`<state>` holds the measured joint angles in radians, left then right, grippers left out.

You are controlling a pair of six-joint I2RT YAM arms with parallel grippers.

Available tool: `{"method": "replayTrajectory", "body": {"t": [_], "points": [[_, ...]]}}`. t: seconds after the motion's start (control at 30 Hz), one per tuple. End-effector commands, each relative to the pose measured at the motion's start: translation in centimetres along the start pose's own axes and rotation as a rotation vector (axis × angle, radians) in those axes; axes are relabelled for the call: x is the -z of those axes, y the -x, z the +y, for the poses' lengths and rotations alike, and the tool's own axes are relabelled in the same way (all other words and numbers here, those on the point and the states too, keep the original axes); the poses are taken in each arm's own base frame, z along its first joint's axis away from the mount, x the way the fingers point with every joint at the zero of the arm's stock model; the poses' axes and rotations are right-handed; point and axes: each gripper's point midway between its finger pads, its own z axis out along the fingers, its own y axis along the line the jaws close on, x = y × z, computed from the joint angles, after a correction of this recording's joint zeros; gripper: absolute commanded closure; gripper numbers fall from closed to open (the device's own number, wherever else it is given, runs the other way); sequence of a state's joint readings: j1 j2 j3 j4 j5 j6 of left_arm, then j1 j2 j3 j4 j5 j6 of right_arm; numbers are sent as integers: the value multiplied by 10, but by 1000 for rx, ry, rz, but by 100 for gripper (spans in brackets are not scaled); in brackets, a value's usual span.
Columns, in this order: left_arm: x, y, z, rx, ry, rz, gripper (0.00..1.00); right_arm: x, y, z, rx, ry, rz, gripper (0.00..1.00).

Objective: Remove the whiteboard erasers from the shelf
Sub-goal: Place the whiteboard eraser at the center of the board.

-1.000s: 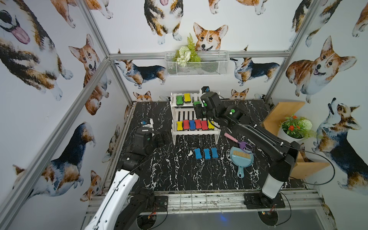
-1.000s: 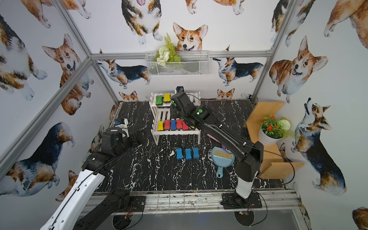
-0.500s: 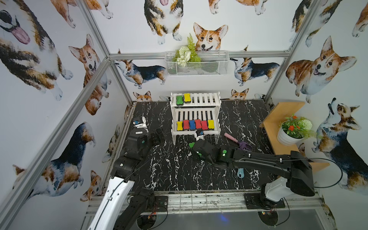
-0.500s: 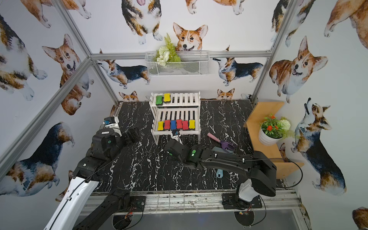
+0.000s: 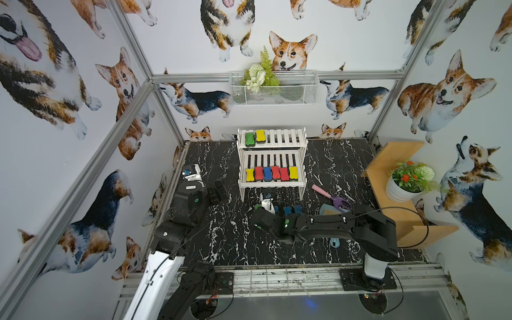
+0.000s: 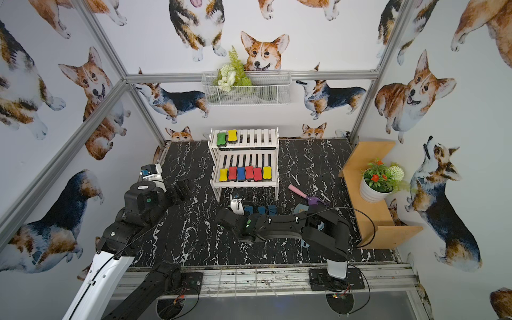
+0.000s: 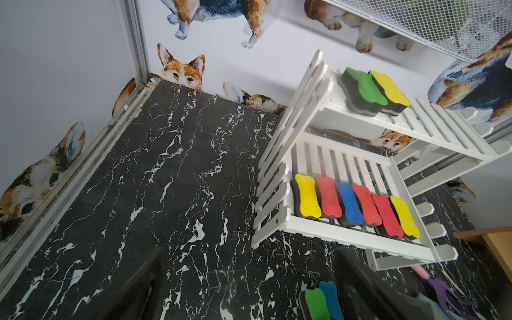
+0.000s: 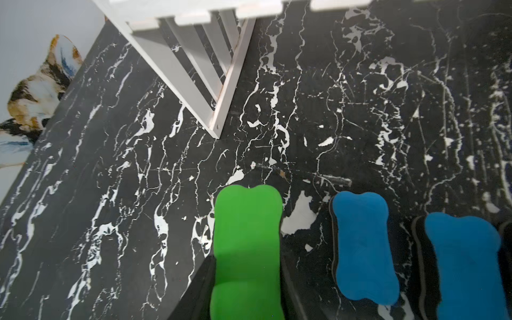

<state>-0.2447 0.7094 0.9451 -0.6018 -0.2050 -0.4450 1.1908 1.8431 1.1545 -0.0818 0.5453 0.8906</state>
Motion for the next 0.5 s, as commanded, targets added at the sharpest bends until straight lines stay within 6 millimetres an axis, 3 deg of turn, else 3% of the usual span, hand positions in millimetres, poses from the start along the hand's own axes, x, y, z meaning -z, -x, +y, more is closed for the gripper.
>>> {"method": "replayTrajectory", "body": {"t": [0.0, 0.47], "points": [[1, 0, 2, -13, 8, -1, 0, -9, 3, -2, -39, -41, -37, 63], [-3, -8, 4, -19, 11, 15, 0, -44, -13, -24, -51, -128, 8, 63]]}}
